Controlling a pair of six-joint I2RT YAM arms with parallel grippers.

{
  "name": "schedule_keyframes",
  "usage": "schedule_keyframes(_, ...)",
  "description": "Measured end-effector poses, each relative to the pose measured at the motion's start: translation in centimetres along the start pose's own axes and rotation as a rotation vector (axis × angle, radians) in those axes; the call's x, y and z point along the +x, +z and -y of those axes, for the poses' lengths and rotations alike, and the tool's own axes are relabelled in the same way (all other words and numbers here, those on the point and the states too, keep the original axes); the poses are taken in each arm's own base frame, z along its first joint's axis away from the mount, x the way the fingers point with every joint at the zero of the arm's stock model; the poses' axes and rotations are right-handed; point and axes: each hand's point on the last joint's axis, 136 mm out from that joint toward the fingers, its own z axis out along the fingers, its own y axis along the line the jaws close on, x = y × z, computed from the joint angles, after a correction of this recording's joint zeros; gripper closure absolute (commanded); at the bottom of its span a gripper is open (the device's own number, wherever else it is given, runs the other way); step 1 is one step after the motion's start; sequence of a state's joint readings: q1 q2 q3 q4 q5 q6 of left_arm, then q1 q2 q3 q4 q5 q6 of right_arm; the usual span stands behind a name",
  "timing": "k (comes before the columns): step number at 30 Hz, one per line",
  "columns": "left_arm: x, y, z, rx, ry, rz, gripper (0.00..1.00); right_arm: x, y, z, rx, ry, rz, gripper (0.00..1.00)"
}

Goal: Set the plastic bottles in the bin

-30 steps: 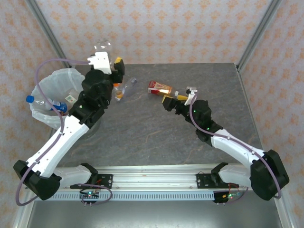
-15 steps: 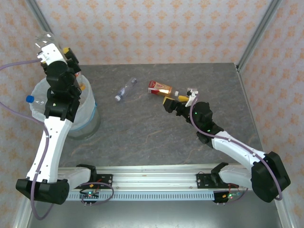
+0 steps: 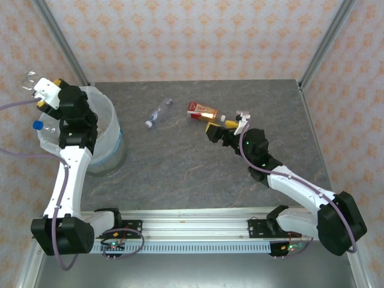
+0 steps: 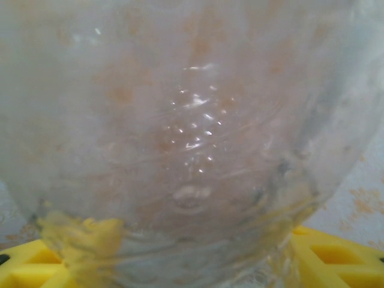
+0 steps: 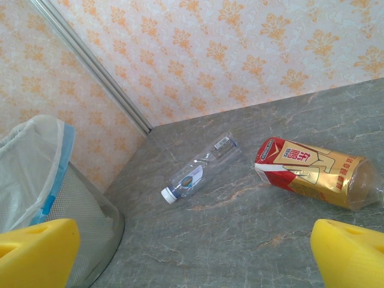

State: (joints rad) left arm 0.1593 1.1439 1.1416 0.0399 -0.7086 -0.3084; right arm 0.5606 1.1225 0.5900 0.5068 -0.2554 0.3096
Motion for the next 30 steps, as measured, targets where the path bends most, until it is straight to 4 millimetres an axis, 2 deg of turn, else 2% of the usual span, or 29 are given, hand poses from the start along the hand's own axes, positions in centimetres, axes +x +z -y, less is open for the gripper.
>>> schedule_keyframes(4,1.3,1.5,-1.7,-0.073,-0.093,-0.022,1.00,0.0,0.0,0.0,0.000,0.003,0.000,0.01)
schedule_keyframes(5,1.8,1.7,-1.9,-0.084,-0.108,-0.034,0.97,0.0,0.0,0.0,0.000,0.003,0.000,0.01)
schedule_keyframes(6,2.4,1.8,-2.0,-0.093,-0.122,-0.049,0.86,0.0,0.0,0.0,0.000,0.004,0.000,0.01)
schedule_keyframes(7,3.2,2.0,-2.0,-0.102,-0.135,-0.069,0.66,0.0,0.0,0.0,0.000,0.004,0.000,0.01)
schedule_keyframes(9,4.7,2.3,-1.9,-0.104,-0.148,-0.108,0.17,0.0,0.0,0.0,0.000,0.004,0.000,0.01)
schedule_keyframes(10,5.6,2.5,-1.8,-0.104,-0.148,-0.133,0.02,0.0,0.0,0.0,0.000,0.004,0.000,0.01)
schedule_keyframes(12,6.8,2.6,-1.7,-0.114,-0.148,-0.178,0.00,0.0,0.0,0.0,0.000,0.004,0.000,0.01)
schedule_keyframes(14,7.1,2.7,-1.4,-0.121,-0.145,-0.211,0.00,0.0,0.0,0.0,0.000,0.004,0.000,0.01)
schedule_keyframes(20,4.0,1.6,-0.3,-0.077,-0.206,-0.245,0.00,0.0,0.0,0.0,0.000,0.011,0.000,0.01)
schedule_keyframes(25,2.9,-0.1,0.2,0.006,-0.223,-0.296,0.00,0.1,0.1,0.1,0.001,0.020,-0.003,0.01)
schedule_keyframes(30,2.0,-0.4,3.0,0.124,-0.167,-0.363,0.00,0.7,0.4,0.4,0.010,0.024,-0.018,0.01)
